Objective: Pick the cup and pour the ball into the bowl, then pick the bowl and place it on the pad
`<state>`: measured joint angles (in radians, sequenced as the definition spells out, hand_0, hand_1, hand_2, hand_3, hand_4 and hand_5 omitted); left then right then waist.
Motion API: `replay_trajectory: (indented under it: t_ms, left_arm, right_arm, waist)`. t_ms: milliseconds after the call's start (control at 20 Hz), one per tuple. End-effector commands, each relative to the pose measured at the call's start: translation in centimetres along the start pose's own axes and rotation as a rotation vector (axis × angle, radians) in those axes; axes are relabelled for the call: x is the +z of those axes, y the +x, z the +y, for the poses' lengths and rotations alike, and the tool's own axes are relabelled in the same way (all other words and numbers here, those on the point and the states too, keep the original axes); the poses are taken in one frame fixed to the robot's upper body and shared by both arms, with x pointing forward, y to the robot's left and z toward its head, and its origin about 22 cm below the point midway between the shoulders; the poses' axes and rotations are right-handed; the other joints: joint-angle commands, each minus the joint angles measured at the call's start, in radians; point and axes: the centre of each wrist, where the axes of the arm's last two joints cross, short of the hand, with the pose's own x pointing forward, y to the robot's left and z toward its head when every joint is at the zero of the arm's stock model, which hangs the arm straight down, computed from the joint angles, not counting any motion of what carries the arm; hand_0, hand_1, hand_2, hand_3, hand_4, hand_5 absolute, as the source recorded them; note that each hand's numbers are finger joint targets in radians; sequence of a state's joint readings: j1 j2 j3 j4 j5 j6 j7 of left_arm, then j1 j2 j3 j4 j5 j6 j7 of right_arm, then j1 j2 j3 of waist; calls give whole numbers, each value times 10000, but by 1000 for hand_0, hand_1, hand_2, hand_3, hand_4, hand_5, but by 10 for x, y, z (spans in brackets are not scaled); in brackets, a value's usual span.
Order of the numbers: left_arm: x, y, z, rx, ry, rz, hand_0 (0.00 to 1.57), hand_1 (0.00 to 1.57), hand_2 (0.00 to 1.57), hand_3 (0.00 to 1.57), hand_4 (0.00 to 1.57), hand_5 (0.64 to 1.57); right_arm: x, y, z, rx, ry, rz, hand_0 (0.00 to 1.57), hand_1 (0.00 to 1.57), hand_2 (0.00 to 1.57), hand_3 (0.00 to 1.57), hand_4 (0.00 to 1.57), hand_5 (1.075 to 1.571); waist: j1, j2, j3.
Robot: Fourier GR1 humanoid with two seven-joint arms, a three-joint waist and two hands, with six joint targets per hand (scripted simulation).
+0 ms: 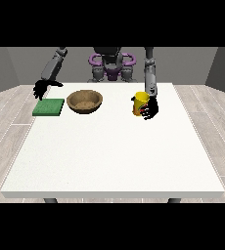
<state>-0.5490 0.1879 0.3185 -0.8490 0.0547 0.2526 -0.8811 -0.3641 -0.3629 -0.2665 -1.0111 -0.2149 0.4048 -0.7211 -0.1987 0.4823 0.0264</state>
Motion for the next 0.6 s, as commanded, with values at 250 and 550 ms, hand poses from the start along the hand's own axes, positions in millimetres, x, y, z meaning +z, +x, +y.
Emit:
replay_trajectory:
  t_ms: [250,550]
  left_arm:
    - [-5,8,-12,-2608,-34,578,1390,1390,1571,1571,1228,1534]
    - [-4,13,-39,-5632,-1335,593,1402,1402,1571,1571,1230,1548]
  right_arm:
    - [-13,-4,-4,-179,205,876,0,0,277,0,217,1554]
    - [-15,-27,24,-461,349,1901,0,0,384,347,268,1552]
  waist:
    - [-477,-724,-237]
    - [-556,-2127,-225]
